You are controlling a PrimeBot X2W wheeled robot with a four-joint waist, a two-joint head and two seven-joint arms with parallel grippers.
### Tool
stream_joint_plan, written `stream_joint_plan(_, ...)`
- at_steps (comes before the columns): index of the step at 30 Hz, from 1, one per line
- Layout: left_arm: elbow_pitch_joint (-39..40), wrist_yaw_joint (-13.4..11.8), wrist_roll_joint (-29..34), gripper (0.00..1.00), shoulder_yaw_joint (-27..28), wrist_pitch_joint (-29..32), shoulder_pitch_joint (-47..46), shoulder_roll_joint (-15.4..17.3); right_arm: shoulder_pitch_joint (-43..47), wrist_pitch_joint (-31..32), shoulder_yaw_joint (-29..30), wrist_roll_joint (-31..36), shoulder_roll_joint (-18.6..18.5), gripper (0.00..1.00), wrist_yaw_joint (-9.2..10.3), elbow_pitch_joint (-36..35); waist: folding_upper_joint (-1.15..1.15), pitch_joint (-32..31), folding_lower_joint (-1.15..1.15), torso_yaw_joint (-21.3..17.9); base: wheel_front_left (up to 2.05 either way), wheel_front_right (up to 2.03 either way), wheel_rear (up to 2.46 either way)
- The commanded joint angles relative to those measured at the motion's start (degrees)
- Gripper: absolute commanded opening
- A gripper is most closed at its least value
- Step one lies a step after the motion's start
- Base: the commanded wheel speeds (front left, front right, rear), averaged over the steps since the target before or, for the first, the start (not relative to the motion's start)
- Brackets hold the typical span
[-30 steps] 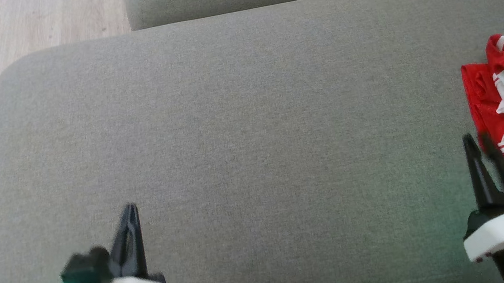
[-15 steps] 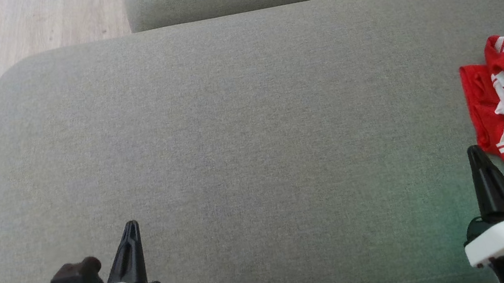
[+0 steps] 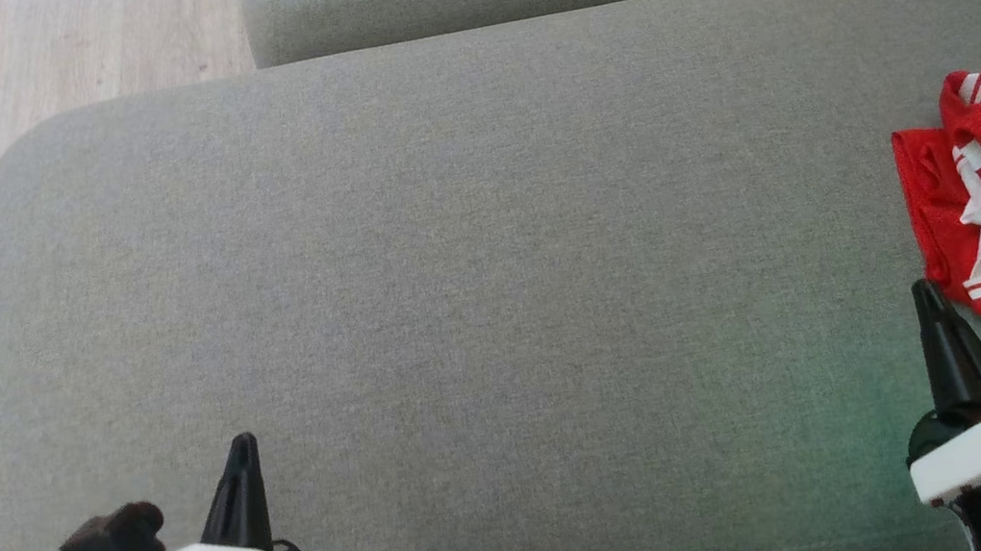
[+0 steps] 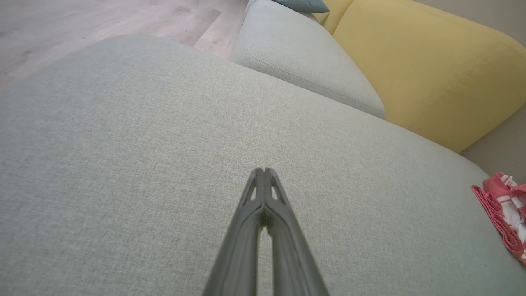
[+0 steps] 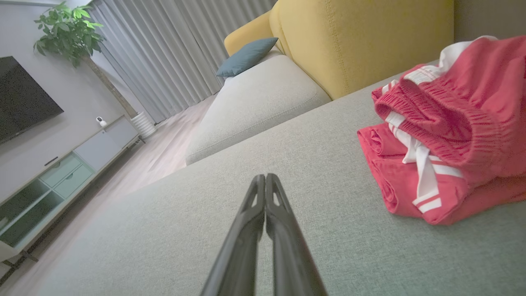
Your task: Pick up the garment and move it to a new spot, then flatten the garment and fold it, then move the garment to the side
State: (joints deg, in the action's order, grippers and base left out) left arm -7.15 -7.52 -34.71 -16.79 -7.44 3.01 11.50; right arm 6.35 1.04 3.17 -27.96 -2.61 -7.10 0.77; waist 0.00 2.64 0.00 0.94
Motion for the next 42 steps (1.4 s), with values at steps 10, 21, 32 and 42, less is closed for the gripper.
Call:
stream_joint_plan(10, 0.8, 1.8, -6.7, 0.0, 3.3, 1.2, -3.6, -0.2, -3.4, 0.2, -0.3, -7.6, -1.3, 0.0, -0.12, -0.2, 0.0, -0.2, 0.0, -0.1, 0.0, 0.0, 0.0)
stream_joint_plan(21, -0.2, 3.6, -14.1, 0.0, 5.6, 2.6, -4.3, -1.1, -4.6, 0.5, -0.4, -15.9, -1.5, 0.0, -0.15, 1.6, 0.0, -0.5, 0.0, -0.2, 0.0, 0.0, 0.0)
stream_joint_plan(32, -1.1, 5.3, -20.8, 0.0, 7.8, 3.9, -5.0, -1.9, -5.7, 0.9, -0.3, -23.4, -1.7, 0.0, -0.19, 3.3, 0.0, -0.8, 0.0, -0.3, 0.0, 0.0, 0.0)
stream_joint_plan(42, -2.0, 6.8, -26.9, 0.0, 9.8, 5.2, -5.6, -2.7, -6.7, 1.2, -0.2, -30.1, -1.8, 0.0, -0.22, 4.8, 0.0, -1.1, 0.0, -0.4, 0.0, 0.0, 0.0)
